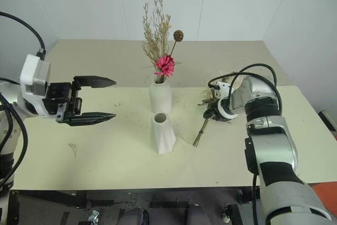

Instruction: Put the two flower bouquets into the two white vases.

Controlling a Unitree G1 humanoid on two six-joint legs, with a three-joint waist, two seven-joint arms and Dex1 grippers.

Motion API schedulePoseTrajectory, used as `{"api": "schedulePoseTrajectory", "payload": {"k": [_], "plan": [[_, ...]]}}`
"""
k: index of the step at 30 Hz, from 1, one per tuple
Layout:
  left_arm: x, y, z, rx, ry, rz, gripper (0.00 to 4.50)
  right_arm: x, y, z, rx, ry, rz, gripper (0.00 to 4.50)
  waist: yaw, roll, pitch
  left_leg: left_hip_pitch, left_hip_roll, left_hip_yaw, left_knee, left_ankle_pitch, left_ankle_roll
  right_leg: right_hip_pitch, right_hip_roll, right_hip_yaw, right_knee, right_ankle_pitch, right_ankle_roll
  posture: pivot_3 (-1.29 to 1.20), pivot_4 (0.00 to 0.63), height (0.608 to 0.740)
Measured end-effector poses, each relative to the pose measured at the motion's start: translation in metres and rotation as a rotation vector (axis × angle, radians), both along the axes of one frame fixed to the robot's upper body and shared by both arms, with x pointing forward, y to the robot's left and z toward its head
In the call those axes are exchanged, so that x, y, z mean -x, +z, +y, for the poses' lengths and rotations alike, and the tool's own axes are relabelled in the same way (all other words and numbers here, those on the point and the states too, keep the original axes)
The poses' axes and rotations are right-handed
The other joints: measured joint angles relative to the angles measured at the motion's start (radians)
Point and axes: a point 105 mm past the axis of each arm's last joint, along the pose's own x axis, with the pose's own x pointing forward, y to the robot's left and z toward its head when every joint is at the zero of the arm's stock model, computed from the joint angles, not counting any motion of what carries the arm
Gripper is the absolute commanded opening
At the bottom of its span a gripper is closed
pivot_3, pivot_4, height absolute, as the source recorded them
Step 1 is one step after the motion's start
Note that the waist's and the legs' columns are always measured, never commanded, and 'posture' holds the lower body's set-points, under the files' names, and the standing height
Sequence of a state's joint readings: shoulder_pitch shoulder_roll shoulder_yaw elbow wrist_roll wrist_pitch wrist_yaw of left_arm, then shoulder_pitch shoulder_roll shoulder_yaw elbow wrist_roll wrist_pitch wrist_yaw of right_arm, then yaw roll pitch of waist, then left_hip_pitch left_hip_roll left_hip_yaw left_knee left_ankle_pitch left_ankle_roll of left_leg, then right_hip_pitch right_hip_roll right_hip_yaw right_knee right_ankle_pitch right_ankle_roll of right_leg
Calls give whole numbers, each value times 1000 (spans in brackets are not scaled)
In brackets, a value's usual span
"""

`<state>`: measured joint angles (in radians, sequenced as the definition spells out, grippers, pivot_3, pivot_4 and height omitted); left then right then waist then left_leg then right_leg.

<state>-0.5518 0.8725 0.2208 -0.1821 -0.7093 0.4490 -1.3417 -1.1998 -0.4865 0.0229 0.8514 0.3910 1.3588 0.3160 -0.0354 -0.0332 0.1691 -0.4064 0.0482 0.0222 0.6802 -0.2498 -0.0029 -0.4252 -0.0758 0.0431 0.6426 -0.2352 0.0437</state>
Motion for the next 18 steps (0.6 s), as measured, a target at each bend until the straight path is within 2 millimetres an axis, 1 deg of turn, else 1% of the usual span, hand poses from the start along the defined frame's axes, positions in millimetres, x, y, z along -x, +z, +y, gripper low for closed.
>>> {"api": "schedulePoseTrajectory", "payload": {"k": [2, 3, 9, 13, 16, 18], "plan": [[0, -1, 1, -2, 2, 13, 4500, -3, 0, -3, -7, -19, -12, 464, -4, 0, 0, 0, 0, 0, 0, 0, 0, 0, 0, 0, 0, 0, 0, 0, 150, 740], [0, -1, 1, -5, 4, 17, 4500, -4, 0, -5, -15, -30, -20, 270, -6, 0, 0, 0, 0, 0, 0, 0, 0, 0, 0, 0, 0, 0, 0, 0, 150, 740], [3, 0, 2, -7, -12, 34, 4500, -7, 2, -14, -45, -96, -36, 246, -8, 0, 0, 0, 0, 0, 0, 0, 0, 0, 0, 0, 0, 0, 0, 0, 150, 740], [4, 0, 3, -7, -17, 47, 4500, -10, 11, -31, -48, -176, -100, 246, -7, 0, 0, 0, 0, 0, -1, 0, 0, 0, 0, 0, 0, 0, 0, 0, 150, 740], [5, -3, 5, -4, -11, 76, 4500, -12, 22, -52, -32, -245, -273, 246, -3, 0, 0, -1, 0, 0, -2, 0, 0, 0, 0, 0, 0, 0, 0, 0, 150, 740], [7, -5, 7, 12, -12, 107, 4500, -8, 35, -66, -6, -271, -465, 246, -1, 0, 0, -1, 0, -1, -2, 0, 0, 0, 0, -1, 0, 0, 0, 0, 150, 740]]}}
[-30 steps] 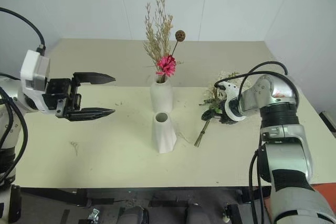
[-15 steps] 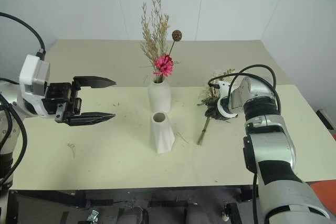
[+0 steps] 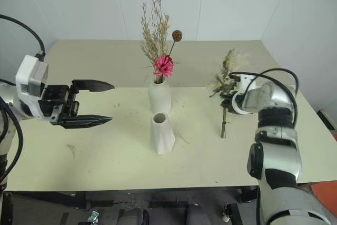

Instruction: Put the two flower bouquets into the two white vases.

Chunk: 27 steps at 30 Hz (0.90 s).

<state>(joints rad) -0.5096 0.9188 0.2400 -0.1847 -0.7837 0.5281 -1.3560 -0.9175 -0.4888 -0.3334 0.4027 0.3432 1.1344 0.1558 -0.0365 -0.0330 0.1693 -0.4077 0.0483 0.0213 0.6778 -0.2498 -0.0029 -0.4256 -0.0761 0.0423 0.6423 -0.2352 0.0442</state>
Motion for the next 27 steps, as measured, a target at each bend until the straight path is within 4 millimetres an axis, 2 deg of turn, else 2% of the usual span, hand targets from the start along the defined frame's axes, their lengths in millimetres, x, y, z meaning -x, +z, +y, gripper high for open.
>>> {"api": "schedulePoseTrajectory", "payload": {"k": [3, 5, 8, 12, 21, 24, 27], "plan": [[2, -2, 3, -9, 0, 26, 4500, 12, 27, 0, 27, 22, -270, 246, -4, 0, 0, 0, 0, 0, 0, 0, 0, 0, 0, 0, 0, 0, 0, 0, 150, 740], [3, -2, 3, -15, -7, 27, 4500, 28, 51, 9, -10, 123, -451, 246, -7, 1, 0, 1, 0, 1, 0, 0, 0, 0, 0, 1, -1, 0, 0, 0, 150, 740], [4, -3, 3, -24, -15, 33, 4500, 52, 89, 33, -81, 334, -637, 246, -12, 1, 1, 5, 1, 1, 0, 0, 0, 2, 1, 2, 2, 0, 0, 0, 150, 740], [5, -6, 6, -31, -10, 47, 4500, 74, 122, 68, -104, 554, -767, 246, -11, 1, 1, 8, 2, 1, 0, 0, 0, 3, 2, 2, 3, -1, -2, 0, 150, 740], [6, -7, 7, -32, 0, 45, 4500, 107, 150, 141, -202, 886, -873, 246, -4, 1, 1, 4, 1, 1, 1, 0, 0, 1, 2, 1, 2, -1, -2, 0, 150, 740], [7, -6, 6, -35, -2, 42, 4500, 114, 155, 151, -211, 938, -895, 246, 2, 1, 1, 4, 1, 1, 1, 0, 0, 1, 1, 1, 2, -1, -2, 0, 150, 740], [7, -6, 6, -36, -3, 42, 4500, 119, 152, 162, -241, 1007, -883, 246, 1, 1, 1, 4, 1, 1, 1, 0, 0, 1, 2, 1, 2, -1, -2, 0, 150, 740]]}}
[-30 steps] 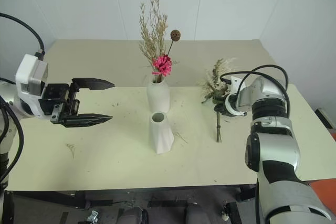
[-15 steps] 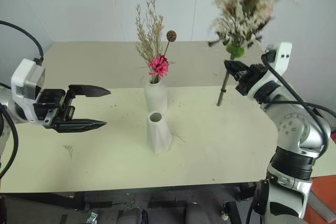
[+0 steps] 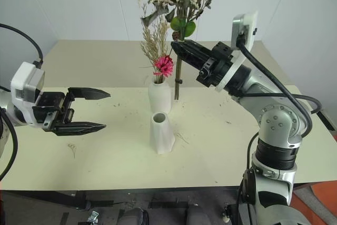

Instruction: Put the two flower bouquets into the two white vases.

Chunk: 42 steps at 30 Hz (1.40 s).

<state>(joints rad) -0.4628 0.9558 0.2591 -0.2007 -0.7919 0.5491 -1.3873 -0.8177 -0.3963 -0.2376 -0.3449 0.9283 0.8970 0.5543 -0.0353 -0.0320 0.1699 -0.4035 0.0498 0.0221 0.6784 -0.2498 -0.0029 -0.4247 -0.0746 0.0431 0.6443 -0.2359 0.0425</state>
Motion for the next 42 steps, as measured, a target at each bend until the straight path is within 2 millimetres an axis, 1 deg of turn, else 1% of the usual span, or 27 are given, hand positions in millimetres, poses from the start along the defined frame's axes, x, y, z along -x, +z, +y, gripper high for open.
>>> {"api": "schedulePoseTrajectory", "payload": {"k": [5, 10, 17, 21, 26, 33, 38, 40, 41, 42], "plan": [[0, 0, 0, -2, -1, 0, 4500, 11, -7, 13, -12, 138, 20, 246, -1, 0, 0, 0, 0, 0, 0, 0, 0, 0, 0, 0, 0, 0, 0, 0, 150, 740], [0, 1, 0, -2, -4, -2, 4500, 12, -16, 21, -11, 180, 35, 246, -1, 0, 0, 0, 0, 0, 0, 0, 0, 0, 0, 0, 0, 0, 0, 0, 150, 740], [1, 1, -2, -6, -5, -10, 4500, 12, -31, 29, 32, 197, 39, 246, -1, 0, 0, 0, 0, 0, 0, 0, 0, 0, 0, 0, 0, 0, 0, 0, 150, 740], [1, 1, -2, -7, -6, -10, 4500, 7, -42, 34, 78, 181, 35, 246, -1, 0, 0, 0, 0, 0, 0, 0, 0, 0, 0, 0, 0, 0, 0, 0, 150, 740], [1, 3, -2, -7, -8, -16, 4500, 7, -52, 38, 107, 184, 31, 246, -1, 0, 0, 0, 0, 0, 0, 0, 0, 0, 0, 0, 0, 0, 0, 0, 150, 740], [1, 3, -2, -8, -8, -17, 4500, 7, -73, 42, 140, 190, 68, 246, -1, 0, 0, 0, 0, 0, 0, 0, 0, 0, 0, 0, 0, 0, 0, 0, 150, 740], [1, 3, -4, -12, -13, -19, 4500, 7, -77, 41, 154, 179, 65, 246, -1, 0, 0, 0, 0, 0, 0, 0, 0, 0, 0, 0, 0, 0, 0, 0, 150, 740], [0, 4, -5, -13, -17, -21, 4500, 7, -84, 39, 155, 169, 79, 953, 0, 0, 0, 0, 0, 0, 0, 0, 0, 0, 0, 0, 0, 0, 0, 0, 150, 740], [0, 4, -5, -13, -17, -21, 4500, 7, -86, 38, 158, 167, 85, 1164, 0, 0, 0, 0, 0, 0, 0, 0, 0, 0, 0, 0, 0, 0, 0, 0, 150, 740], [0, 4, -5, -13, -18, -20, 4500, 6, -87, 38, 160, 163, 87, 1497, 0, 0, 0, 0, 0, 0, 0, 0, 0, 0, 0, 0, 0, 0, 0, 0, 150, 740]]}}
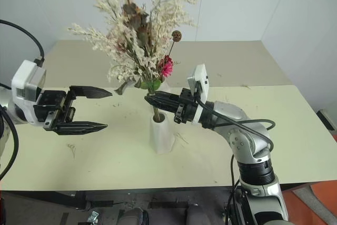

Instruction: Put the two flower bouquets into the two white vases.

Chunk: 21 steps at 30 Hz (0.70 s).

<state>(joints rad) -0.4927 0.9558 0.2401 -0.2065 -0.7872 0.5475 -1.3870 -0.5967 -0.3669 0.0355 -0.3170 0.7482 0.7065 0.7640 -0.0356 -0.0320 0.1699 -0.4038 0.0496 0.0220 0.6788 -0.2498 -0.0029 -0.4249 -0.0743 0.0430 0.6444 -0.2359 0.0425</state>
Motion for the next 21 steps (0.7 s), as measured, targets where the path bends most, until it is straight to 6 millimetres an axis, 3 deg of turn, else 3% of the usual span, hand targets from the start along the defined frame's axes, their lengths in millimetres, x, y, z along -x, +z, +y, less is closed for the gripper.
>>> {"api": "schedulePoseTrajectory", "payload": {"k": [9, 10, 17, 21], "plan": [[-2, -1, -3, -1, -16, 12, 4500, 6, -16, -16, 76, -21, -11, 4307, 2, 0, 0, 0, 0, 0, 0, 0, 0, 0, 0, 0, 0, 0, 0, 0, 150, 740], [-2, -1, -3, 0, -17, 13, 4500, 7, -19, -20, 91, -26, -11, 4454, 4, 0, 0, 0, 0, 0, 0, 0, 0, 0, 0, 0, 0, 0, 0, 0, 150, 740], [-2, -2, -2, 0, -24, 18, 4500, 11, -32, -74, 222, -139, 5, 4454, 21, 0, 0, 0, 0, 0, 0, 0, 0, 1, 0, 0, -1, 0, 0, 0, 150, 740], [-2, -3, -2, 2, -22, 20, 4500, 14, -29, -104, 285, -212, -2, 4454, 22, 0, 0, 1, 0, 0, 0, 0, 0, 1, 0, 0, -1, 0, 0, 0, 150, 740]]}}
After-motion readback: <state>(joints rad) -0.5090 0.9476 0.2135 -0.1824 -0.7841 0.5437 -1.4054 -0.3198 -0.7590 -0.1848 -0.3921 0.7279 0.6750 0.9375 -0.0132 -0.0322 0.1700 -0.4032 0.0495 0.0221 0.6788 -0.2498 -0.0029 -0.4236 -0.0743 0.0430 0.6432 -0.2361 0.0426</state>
